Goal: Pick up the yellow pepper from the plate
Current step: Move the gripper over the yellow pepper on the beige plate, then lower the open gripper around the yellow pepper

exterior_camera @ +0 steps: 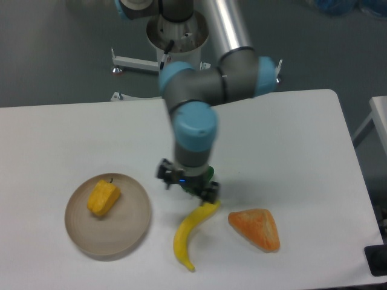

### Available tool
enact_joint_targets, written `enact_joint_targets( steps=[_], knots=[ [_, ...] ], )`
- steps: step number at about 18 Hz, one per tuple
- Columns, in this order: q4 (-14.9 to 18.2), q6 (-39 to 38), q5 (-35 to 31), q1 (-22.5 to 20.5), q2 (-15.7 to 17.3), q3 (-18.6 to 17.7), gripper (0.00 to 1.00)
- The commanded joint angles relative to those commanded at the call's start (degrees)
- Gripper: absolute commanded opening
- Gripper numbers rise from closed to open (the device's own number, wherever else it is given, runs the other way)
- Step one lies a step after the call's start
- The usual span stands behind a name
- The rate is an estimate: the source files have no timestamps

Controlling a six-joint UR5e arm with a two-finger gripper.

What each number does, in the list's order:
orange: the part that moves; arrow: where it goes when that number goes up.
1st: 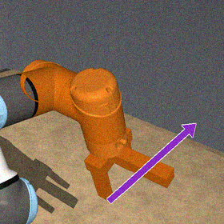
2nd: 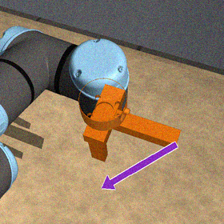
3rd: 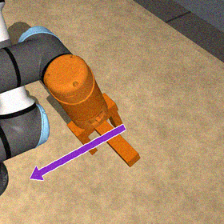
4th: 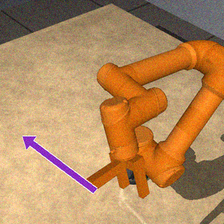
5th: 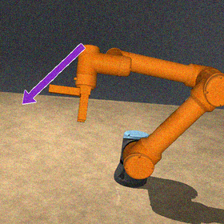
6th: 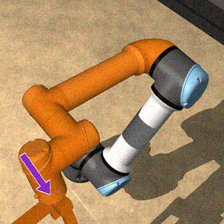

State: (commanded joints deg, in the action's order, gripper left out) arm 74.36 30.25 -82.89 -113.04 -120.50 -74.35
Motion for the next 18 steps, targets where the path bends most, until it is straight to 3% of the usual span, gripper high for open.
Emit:
enact_joint_targets(
  steps=[7,18],
  knots=[
    [-3.9,-4.3,0.1,5.5,0.2,-4.3,1.00],
    [-6.7,-5.5,-0.3,8.9,-0.4,-6.7,1.00]
  ],
)
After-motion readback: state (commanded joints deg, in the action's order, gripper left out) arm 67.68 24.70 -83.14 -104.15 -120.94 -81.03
